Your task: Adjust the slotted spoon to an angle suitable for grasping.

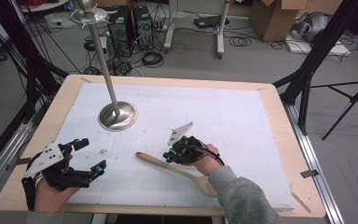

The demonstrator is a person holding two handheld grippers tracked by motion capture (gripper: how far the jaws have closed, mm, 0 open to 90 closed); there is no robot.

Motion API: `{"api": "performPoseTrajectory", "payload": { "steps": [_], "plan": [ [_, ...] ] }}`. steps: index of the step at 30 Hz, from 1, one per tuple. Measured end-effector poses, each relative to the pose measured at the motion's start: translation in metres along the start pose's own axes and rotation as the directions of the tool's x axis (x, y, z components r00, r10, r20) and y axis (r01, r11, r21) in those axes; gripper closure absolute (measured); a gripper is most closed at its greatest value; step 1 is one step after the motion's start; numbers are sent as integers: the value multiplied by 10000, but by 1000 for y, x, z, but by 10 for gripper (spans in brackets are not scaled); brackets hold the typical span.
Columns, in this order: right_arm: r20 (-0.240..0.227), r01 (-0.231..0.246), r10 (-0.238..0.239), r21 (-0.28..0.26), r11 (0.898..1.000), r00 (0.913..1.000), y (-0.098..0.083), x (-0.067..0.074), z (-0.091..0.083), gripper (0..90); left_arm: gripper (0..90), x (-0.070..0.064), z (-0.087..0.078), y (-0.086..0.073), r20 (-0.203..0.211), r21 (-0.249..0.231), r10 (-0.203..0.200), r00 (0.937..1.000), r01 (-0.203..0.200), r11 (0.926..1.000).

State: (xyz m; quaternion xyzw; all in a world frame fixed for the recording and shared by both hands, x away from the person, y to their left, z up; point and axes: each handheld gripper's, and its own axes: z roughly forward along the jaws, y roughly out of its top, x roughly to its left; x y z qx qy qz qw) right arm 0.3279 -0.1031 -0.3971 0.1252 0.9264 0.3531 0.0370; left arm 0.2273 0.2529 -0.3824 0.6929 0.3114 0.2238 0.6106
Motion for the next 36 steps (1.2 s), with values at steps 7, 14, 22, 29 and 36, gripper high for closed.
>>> {"api": "performPoseTrajectory", "payload": {
  "steps": [7,14,22,29,36],
  "plan": [
    [414,149,-155,159,9998,9990,4,2,7,900,18,-1,0,0,30,21,24,10000,-24,10000],
    [570,101,-152,888,9960,9983,1,-1,20,900,18,-1,2,-1,49,57,5,10000,-5,10000],
    [-93,666,-660,1137,9913,9978,1,4,29,900,18,-1,2,-1,57,53,-4,10000,3,10000],
    [-213,893,-876,1050,9905,9959,2,6,28,900,18,-2,3,-1,73,89,31,10000,-32,10000],
    [-2,218,-219,644,9977,9998,0,2,11,841,18,-2,2,0,60,49,42,10000,-42,10000]
  ]
}}
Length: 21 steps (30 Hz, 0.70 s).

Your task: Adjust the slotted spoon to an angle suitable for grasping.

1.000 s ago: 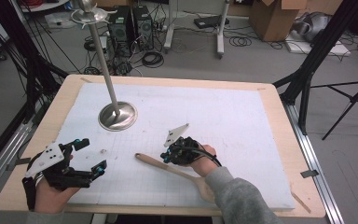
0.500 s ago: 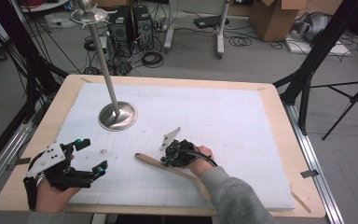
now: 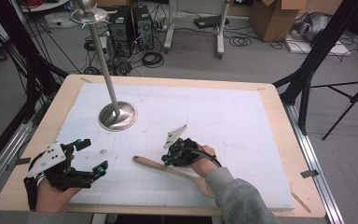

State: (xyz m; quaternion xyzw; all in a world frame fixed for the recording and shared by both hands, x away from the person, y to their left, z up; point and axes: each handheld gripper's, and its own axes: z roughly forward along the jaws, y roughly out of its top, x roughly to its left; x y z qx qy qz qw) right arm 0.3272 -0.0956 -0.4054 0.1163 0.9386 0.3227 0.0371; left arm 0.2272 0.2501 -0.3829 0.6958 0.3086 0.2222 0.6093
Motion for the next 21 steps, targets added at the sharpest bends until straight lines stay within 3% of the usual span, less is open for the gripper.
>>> {"api": "performPoseTrajectory", "payload": {
  "steps": [3,6,7,8,9,12,13,14,15,18,21],
  "plan": [
    [38,39,-39,6,10000,10000,-1,1,-3,807,18,0,-1,0,-9,2,8,10000,-8,10000],
    [-41,101,-103,-433,9990,9999,-1,5,-11,645,18,1,-2,1,-45,-33,-2,10000,2,10000],
    [-41,101,-103,-433,9990,9999,-1,5,-11,645,18,1,-2,1,-45,-33,-2,10000,2,10000],
    [-170,-94,85,-542,9985,9998,-1,7,-15,519,18,1,-2,1,-46,-45,-1,10000,1,10000],
    [-170,-94,85,-542,9985,9998,-1,7,-15,519,18,1,-2,1,-46,-45,-1,10000,1,10000],
    [-523,-622,601,-381,9973,9968,-4,8,-18,351,18,1,-3,1,-65,-49,-23,10000,23,10000],
    [-542,-743,723,-368,9966,9959,-5,8,-19,302,18,1,-3,1,-59,-53,-22,10000,22,10000],
    [-208,-679,672,-358,9970,9975,-5,8,-21,250,18,2,-3,1,-56,-46,-40,10000,40,10000],
    [-208,-679,672,-358,9970,9975,-5,8,-21,250,18,2,-3,1,-56,-46,-40,10000,40,10000],
    [-324,-999,971,-1018,9898,9948,-5,8,-30,159,18,2,-1,1,-27,-28,-58,10000,58,10000],
    [-364,-1054,1013,-1378,9848,9942,-6,8,-37,149,18,1,0,1,15,-46,-73,10000,73,10000]
  ]
}}
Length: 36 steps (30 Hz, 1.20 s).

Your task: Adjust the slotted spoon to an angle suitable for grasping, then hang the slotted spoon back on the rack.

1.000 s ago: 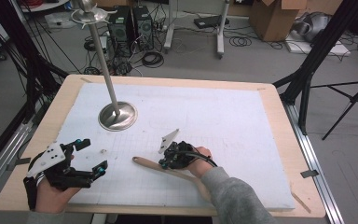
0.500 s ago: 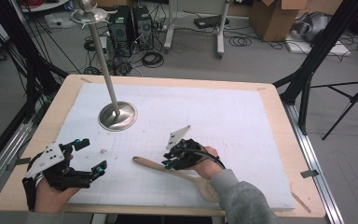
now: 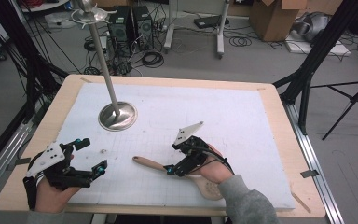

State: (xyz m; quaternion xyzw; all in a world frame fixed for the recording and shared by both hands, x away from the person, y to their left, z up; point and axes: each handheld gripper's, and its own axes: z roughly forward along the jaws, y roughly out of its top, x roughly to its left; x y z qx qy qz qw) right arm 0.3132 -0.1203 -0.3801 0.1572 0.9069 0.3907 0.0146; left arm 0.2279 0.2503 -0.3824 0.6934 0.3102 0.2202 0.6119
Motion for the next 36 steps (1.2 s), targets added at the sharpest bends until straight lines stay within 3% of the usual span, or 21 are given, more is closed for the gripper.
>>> {"api": "performPoseTrajectory", "payload": {
  "steps": [10,15,25,36],
  "plan": [
    [129,198,-201,287,9994,9997,-16,-2,-20,154,18,-1,2,-3,-130,149,-9,9999,10,9999],
    [-13,443,-445,1297,9906,9990,-32,-1,-26,172,18,-4,0,-6,-189,285,-11,9998,17,9996],
    [-26,375,-375,1427,9891,9993,-37,-3,-27,171,18,-6,-14,-6,-458,189,0,9990,9,9998],
    [-121,192,-176,1455,9892,9998,-40,-3,-24,171,18,-5,-7,-2,-269,116,92,9996,-89,9999]
  ]
}}
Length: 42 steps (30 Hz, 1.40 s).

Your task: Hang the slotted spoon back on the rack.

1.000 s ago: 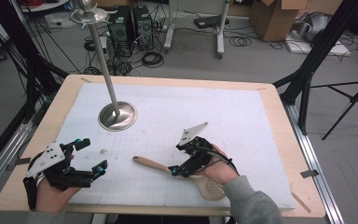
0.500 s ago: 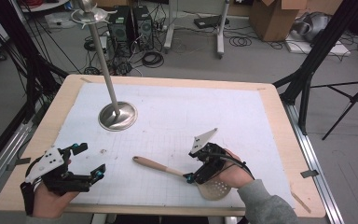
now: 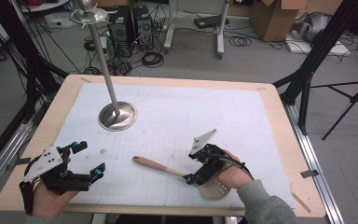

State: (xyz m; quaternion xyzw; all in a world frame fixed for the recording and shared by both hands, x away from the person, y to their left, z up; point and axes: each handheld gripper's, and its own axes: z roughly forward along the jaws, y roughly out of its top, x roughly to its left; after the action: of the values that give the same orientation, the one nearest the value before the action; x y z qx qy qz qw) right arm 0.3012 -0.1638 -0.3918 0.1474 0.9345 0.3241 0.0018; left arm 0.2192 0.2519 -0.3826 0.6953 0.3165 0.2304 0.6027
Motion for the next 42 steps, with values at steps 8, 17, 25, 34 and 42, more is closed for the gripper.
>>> {"api": "performPoseTrajectory", "payload": {
  "steps": [8,17,25,34,42],
  "plan": [
    [73,-98,94,570,9983,9999,-4,-1,8,178,18,0,2,-2,108,70,-15,9999,14,10000],
    [29,-60,57,917,9958,10000,-3,0,11,221,18,3,4,-2,81,86,-59,9999,58,9999],
    [142,-71,58,962,9953,9999,3,5,13,221,18,1,8,-1,230,37,-37,9997,37,10000],
    [101,-209,196,1532,9880,9998,1,6,23,272,18,4,5,1,176,-97,-63,9998,65,9999],
    [277,-139,87,1912,9815,9996,1,10,29,355,18,6,5,3,136,-183,-89,9999,92,9998]
  ]
}}
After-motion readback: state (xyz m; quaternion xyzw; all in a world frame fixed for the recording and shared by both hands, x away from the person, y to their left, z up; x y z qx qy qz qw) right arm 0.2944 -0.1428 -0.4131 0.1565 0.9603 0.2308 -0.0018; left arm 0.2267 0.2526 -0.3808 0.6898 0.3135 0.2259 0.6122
